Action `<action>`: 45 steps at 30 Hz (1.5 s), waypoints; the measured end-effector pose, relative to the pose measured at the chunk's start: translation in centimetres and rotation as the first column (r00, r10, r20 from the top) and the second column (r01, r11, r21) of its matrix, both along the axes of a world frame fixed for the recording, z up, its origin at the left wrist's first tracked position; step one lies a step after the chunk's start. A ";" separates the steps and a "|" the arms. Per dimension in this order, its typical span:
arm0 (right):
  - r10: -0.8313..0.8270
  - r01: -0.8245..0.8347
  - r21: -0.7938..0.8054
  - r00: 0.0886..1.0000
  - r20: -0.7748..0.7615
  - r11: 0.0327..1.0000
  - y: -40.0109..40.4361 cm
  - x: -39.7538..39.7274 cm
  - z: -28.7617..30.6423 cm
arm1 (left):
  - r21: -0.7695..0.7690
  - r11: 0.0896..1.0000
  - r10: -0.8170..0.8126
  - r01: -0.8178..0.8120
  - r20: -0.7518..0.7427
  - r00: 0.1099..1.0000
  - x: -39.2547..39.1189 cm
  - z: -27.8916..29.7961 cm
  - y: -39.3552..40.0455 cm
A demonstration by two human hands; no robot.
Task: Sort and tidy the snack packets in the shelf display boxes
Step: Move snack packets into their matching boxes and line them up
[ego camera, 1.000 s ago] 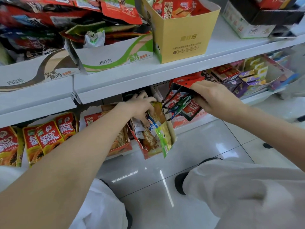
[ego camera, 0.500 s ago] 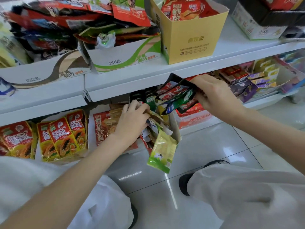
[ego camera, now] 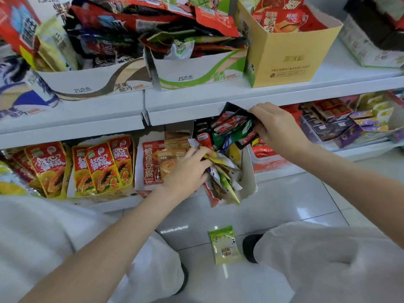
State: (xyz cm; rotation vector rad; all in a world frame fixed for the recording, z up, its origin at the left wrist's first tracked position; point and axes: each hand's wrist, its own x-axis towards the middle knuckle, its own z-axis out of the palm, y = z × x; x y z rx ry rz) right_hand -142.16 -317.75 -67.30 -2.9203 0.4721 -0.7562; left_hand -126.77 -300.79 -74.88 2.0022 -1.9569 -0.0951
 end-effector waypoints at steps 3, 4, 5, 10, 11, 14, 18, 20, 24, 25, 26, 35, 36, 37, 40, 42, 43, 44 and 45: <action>0.005 -0.004 -0.034 1.000 0.027 0.999 0.4 0.4 -0.4 | -0.063 0.995 -0.082 0.084 0.025 0.996 -0.3 -0.7 1.2; 0.015 -0.014 -0.047 0.999 0.030 0.999 0.6 0.6 -0.7 | -0.077 0.993 -0.087 0.089 0.031 0.996 -0.3 -0.9 1.3; 0.026 -0.025 -0.059 0.999 0.021 0.998 0.9 0.9 -1.0 | -0.090 0.993 -0.081 0.083 0.023 0.996 -0.3 -0.9 1.3; 0.030 -0.039 -0.066 0.991 -0.129 0.997 1.1 3.3 -3.5 | -0.074 0.995 -0.072 0.072 0.005 0.997 0.5 -0.8 0.9; 0.030 -0.044 -0.084 0.986 -0.161 0.995 1.0 3.6 -3.9 | -0.062 0.995 -0.084 0.084 0.012 0.996 0.7 -0.9 1.1; 0.021 -0.064 -0.168 0.969 -0.247 0.984 0.8 4.0 -5.0 | -0.043 0.994 -0.104 0.105 0.014 0.994 1.0 -1.2 1.8; -0.195 0.143 -0.211 0.948 -0.251 0.967 0.8 4.7 -6.2 | -0.040 0.992 -0.121 0.121 0.011 0.993 1.0 -1.3 2.0; -0.303 0.250 -0.214 0.916 -0.265 0.944 1.6 5.5 -6.6 | -0.027 0.990 -0.135 0.135 0.002 0.991 1.1 -1.2 2.3; -0.322 0.311 -0.096 0.851 -0.414 0.946 3.9 6.3 -8.0 | -0.032 0.991 -0.132 0.132 -0.005 0.991 1.0 -1.5 2.0; -0.303 0.312 -0.056 0.840 -0.450 0.948 4.1 6.3 -8.1 | -0.029 0.993 -0.114 0.113 -0.024 0.993 1.0 -1.5 1.9; -0.282 0.317 -0.005 0.836 -0.471 0.949 4.0 6.2 -8.2 | -0.020 0.995 -0.096 0.096 -0.048 0.994 0.9 -1.5 1.7; 0.045 0.218 0.389 0.823 -0.566 0.895 1.4 7.8 -7.9 | 0.038 0.999 -0.005 0.007 -0.057 0.998 0.6 -1.6 1.5; 0.055 0.222 0.409 0.822 -0.567 0.885 1.1 7.7 -7.6 | 0.043 0.999 0.012 -0.010 -0.050 0.999 0.6 -1.5 1.2; 0.045 0.219 0.422 0.845 -0.532 0.880 1.0 7.3 -7.2 | 0.042 0.999 0.032 -0.030 -0.045 0.998 0.5 -1.4 0.8; -0.149 0.253 0.409 0.952 -0.269 0.877 1.3 3.9 -5.5 | 0.095 0.992 0.093 -0.087 -0.067 0.993 0.5 -1.2 -0.3; -0.308 0.353 0.412 0.935 -0.173 0.840 2.3 0.4 -4.6 | 0.121 0.986 0.122 -0.114 -0.067 0.990 0.5 -1.3 -0.6; -0.343 0.388 0.432 0.922 -0.180 0.814 3.2 -1.4 -4.4 | 0.115 0.986 0.131 -0.123 -0.065 0.989 0.3 -1.3 -0.7; -0.335 0.401 0.460 0.916 -0.221 0.792 4.2 -3.0 -4.2 | 0.100 0.986 0.137 -0.131 -0.059 0.989 0.1 -1.3 -0.7; -0.293 0.401 0.487 0.913 -0.284 0.776 5.5 -4.3 -4.3 | 0.093 0.986 0.143 -0.138 -0.048 0.989 0.0 -1.3 -0.7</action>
